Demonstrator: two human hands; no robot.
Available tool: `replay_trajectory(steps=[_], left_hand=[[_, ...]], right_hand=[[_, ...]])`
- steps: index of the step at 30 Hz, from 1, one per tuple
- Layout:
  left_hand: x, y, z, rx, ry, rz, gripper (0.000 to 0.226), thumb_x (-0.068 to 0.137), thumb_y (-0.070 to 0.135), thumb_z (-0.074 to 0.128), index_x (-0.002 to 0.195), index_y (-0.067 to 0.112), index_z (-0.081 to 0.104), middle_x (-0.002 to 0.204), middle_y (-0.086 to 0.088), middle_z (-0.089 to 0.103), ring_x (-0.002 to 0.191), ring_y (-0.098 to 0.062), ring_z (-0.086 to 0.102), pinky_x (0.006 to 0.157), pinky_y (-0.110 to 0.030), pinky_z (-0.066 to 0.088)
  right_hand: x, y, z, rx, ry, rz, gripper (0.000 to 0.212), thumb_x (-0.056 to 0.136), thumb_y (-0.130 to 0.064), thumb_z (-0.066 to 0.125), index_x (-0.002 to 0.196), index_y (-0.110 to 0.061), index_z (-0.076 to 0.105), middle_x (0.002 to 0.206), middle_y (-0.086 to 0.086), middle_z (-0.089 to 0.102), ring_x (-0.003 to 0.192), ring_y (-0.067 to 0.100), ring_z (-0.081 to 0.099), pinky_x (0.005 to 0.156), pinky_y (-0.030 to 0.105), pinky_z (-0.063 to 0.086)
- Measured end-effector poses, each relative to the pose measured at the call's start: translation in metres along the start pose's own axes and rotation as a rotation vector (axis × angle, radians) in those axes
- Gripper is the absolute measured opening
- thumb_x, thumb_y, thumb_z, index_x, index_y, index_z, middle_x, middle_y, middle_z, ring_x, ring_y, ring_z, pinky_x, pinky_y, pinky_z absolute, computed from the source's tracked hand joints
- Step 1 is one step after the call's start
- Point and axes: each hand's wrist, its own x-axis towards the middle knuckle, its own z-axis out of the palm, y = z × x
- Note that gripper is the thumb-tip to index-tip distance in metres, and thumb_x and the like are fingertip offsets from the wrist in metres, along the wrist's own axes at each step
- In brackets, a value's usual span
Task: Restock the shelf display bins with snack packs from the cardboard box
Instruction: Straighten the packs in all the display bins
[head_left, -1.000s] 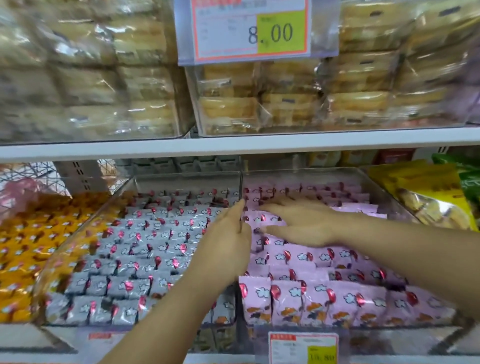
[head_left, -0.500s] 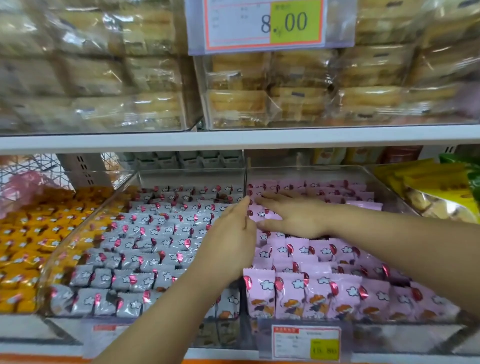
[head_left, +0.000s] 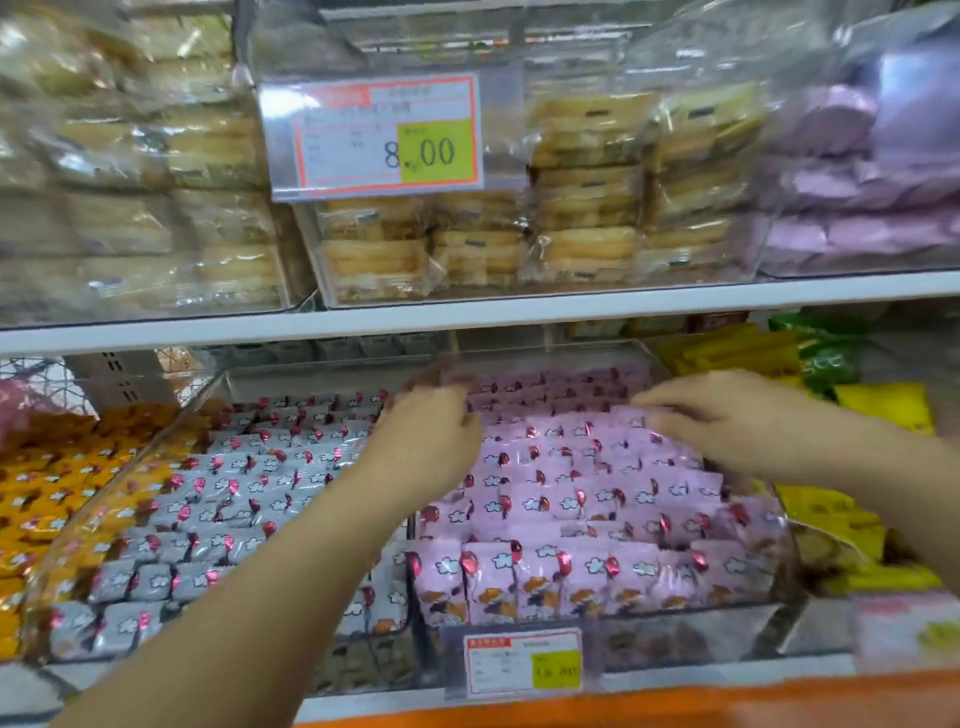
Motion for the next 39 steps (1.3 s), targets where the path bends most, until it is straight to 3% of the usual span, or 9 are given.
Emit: replay_trajectory(steps=[2,5,7,10,13,18,29,35,39], left_hand=[[0.011,0.033,0.004,0.021,-0.127,0.069,0.033,0.101,0.026,0.038,0.126,0.01,0.051,0.115,-0.014,0.059,0.086,-0.027,0.056,0.071,-0.032,0.046],[0.025,0.079,0.025,0.071,-0.327,0.199,0.049,0.103,0.029,0.036,0.15,0.017,0.028,0.15,-0.01,0.036,0.114,-0.026,0.054,0.096,-0.031,0.044],[0.037,0.098,0.043,0.106,-0.362,0.214,0.054,0.103,0.031,0.036,0.152,0.014,0.02,0.157,-0.01,0.024,0.136,-0.027,0.037,0.106,-0.029,0.032],[0.054,0.115,0.065,0.137,-0.359,0.165,0.059,0.103,0.041,0.033,0.151,0.01,0.019,0.157,-0.013,0.023,0.14,-0.028,0.03,0.108,-0.03,0.028],[0.066,0.118,0.087,0.171,-0.372,0.137,0.067,0.098,0.058,0.028,0.153,0.023,0.012,0.161,-0.006,0.011,0.146,-0.029,0.018,0.117,-0.04,0.017],[0.069,0.115,0.093,0.264,-0.381,0.098,0.068,0.089,0.071,0.025,0.15,0.041,0.013,0.16,-0.005,0.017,0.144,-0.036,0.018,0.115,-0.052,0.018],[0.039,0.112,0.098,0.419,-0.378,0.156,0.065,0.093,0.066,0.018,0.149,0.044,-0.004,0.161,0.008,-0.009,0.146,-0.029,-0.015,0.112,-0.061,-0.01],[0.051,0.117,0.097,0.392,-0.325,0.124,0.064,0.095,0.063,0.019,0.15,0.042,-0.005,0.161,0.003,-0.008,0.146,-0.036,-0.011,0.112,-0.064,-0.005],[0.048,0.116,0.089,0.373,-0.418,0.109,0.062,0.094,0.066,0.02,0.15,0.044,0.003,0.161,0.005,0.002,0.146,-0.034,-0.001,0.113,-0.057,0.005]], right_hand=[[-0.021,0.024,0.004,-0.007,0.062,0.07,0.032,0.098,-0.031,0.044,0.126,-0.026,0.06,0.13,-0.001,0.059,0.108,0.015,0.054,0.088,0.024,0.04],[-0.04,0.044,0.026,0.061,0.162,0.029,0.028,0.096,-0.018,0.05,0.119,-0.017,0.066,0.133,0.0,0.058,0.125,0.019,0.049,0.104,0.022,0.031],[-0.045,0.048,0.036,0.101,0.26,-0.013,0.03,0.096,-0.014,0.051,0.123,-0.014,0.064,0.135,-0.004,0.055,0.132,0.017,0.043,0.103,0.016,0.025],[-0.045,0.054,0.04,0.179,0.26,-0.031,0.028,0.096,-0.014,0.051,0.121,-0.012,0.065,0.137,0.0,0.054,0.132,0.016,0.043,0.098,0.007,0.021],[-0.044,0.062,0.04,0.253,0.245,-0.059,0.029,0.096,-0.018,0.052,0.121,-0.015,0.065,0.138,0.001,0.054,0.132,0.011,0.041,0.093,-0.003,0.016],[-0.046,0.066,0.04,0.35,0.234,-0.039,0.03,0.096,-0.024,0.053,0.125,-0.027,0.062,0.144,-0.009,0.046,0.136,0.003,0.034,0.111,0.017,0.022],[-0.044,0.066,0.042,0.331,0.25,-0.001,0.03,0.096,-0.029,0.051,0.124,-0.031,0.062,0.144,-0.017,0.043,0.135,0.004,0.035,0.111,0.029,0.031],[-0.043,0.065,0.043,0.317,0.257,-0.005,0.032,0.096,-0.032,0.05,0.126,-0.029,0.061,0.146,-0.014,0.042,0.135,0.005,0.036,0.111,0.031,0.032],[-0.046,0.065,0.043,0.335,0.248,-0.014,0.033,0.097,-0.028,0.05,0.128,-0.026,0.059,0.146,-0.013,0.041,0.135,0.007,0.036,0.111,0.029,0.031]])
